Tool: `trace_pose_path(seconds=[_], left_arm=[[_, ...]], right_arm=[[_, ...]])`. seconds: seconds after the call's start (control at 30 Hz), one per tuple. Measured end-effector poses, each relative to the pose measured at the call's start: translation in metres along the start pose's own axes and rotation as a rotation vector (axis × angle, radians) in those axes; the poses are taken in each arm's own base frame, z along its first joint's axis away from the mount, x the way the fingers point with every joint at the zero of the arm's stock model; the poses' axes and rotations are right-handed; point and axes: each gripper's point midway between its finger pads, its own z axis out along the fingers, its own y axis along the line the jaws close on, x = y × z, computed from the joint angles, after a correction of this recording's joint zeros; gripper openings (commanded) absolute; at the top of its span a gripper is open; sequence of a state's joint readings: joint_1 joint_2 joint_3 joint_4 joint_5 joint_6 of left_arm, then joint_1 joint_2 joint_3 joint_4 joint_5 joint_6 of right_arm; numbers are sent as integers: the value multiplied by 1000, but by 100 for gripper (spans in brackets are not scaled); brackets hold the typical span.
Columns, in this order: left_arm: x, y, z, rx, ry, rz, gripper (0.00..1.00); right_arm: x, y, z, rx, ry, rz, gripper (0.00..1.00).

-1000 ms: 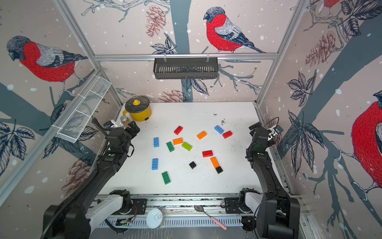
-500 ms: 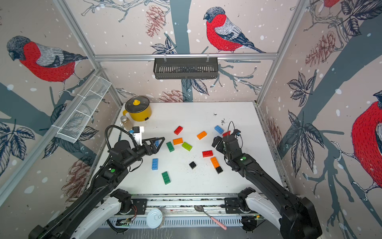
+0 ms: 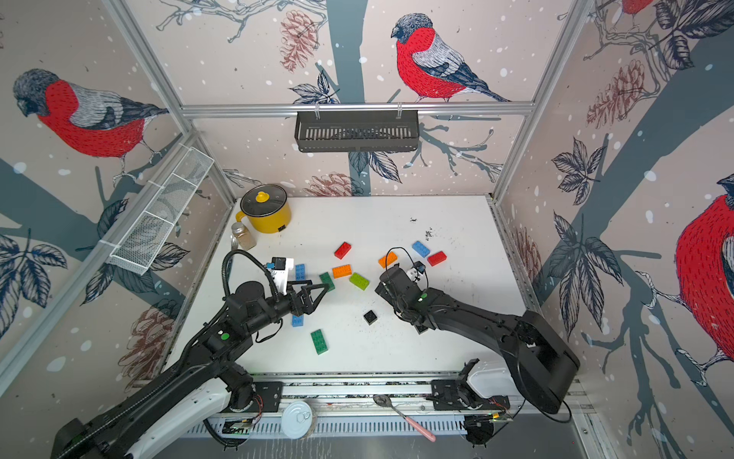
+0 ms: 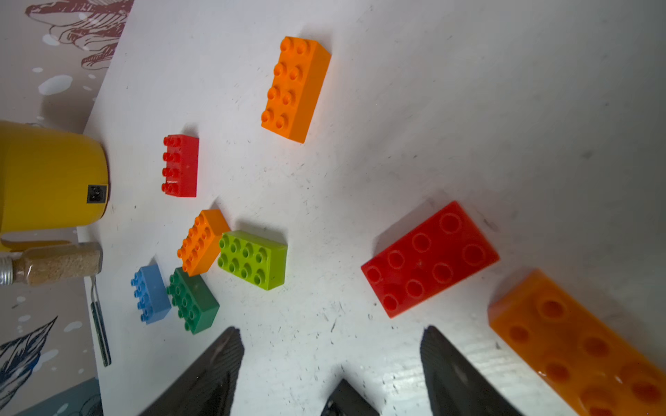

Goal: Assemble a small pinwheel with lego
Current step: Move the lego brick at the center of the board.

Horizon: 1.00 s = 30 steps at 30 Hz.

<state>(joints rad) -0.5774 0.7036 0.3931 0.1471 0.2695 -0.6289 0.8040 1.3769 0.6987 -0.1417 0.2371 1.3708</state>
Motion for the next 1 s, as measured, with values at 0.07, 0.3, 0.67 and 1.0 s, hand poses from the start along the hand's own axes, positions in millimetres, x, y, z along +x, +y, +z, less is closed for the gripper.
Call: trace_pose_path(seconds=[0.07, 0.3, 0.67, 1.0], left_arm=[[-3, 0, -2, -3, -15, 4, 97], [4, 10, -1, -35, -13, -2, 97], [8, 14, 0, -45, -3, -6, 97], [10, 19, 2, -66, 0, -9, 97]], right_arm=[[4, -6, 8, 38, 10, 27, 76], [18, -24, 22, 141, 40, 82, 75], [-4, -37, 36, 240, -14, 146, 75], [-26, -34, 48, 309, -76, 16, 56]])
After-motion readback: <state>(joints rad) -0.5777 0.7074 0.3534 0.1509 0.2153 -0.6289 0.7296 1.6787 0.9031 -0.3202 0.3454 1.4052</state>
